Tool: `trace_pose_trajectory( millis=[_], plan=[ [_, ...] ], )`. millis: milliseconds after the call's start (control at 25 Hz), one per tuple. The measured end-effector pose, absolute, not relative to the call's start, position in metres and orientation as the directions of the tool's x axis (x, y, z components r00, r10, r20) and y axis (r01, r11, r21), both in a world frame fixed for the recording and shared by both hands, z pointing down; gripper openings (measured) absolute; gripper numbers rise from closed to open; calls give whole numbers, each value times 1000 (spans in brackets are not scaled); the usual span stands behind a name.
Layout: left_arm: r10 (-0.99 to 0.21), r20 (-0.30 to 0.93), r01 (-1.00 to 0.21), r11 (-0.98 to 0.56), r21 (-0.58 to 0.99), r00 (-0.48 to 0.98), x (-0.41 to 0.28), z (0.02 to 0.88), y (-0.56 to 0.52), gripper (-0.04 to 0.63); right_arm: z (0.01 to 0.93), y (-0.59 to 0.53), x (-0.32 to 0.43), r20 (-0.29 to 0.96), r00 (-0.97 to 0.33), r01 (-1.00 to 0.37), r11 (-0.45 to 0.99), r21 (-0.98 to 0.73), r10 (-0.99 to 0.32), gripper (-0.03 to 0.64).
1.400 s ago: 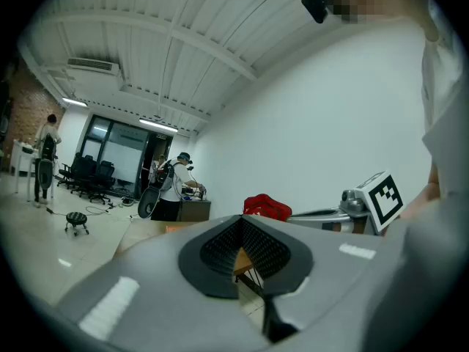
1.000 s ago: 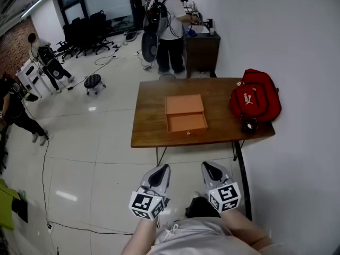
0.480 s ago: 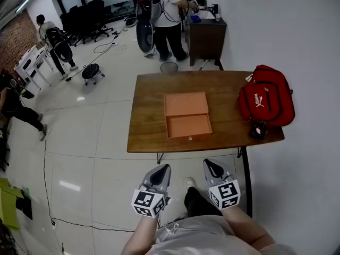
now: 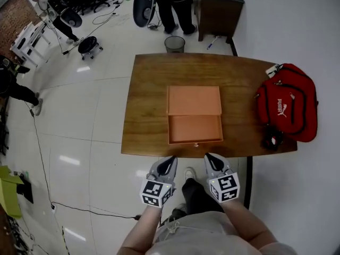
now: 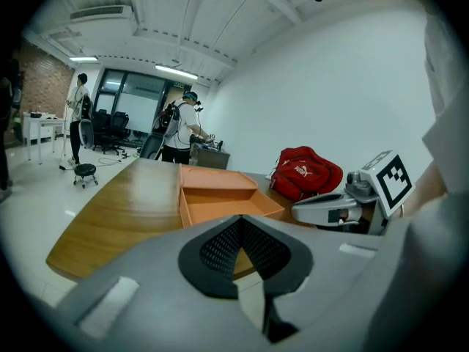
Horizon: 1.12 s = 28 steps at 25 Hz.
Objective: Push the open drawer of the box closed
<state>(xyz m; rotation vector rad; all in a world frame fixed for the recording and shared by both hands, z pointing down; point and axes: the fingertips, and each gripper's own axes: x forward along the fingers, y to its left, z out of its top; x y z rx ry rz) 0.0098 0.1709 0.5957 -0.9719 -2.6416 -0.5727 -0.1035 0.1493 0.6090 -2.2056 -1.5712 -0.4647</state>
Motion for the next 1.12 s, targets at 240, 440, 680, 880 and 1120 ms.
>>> trace_pose_trajectory(
  millis=[240,440,680,880,1120],
  plan=[
    [519,468,684,656,319,-715,-3,646,196,6,647,177,-107,545,331,943,-286,-168,770,6],
    [505,494,694,629,350,-707,-10,664,206,6,662,186,-112,574,330,944,-276,-182,749,6],
    [508,501,703,614,359,-701,-15,666,222,6,664,198,-115,577,346,938,-289,-191,740,6],
    [524,504,716,606,346,-686,-16,665,243,6,664,213,-114,580,360,932,-305,-194,731,6],
    [533,496,720,600,349,-685,-21,662,264,6,664,236,-115,582,363,931,-302,-203,728,6]
  ],
)
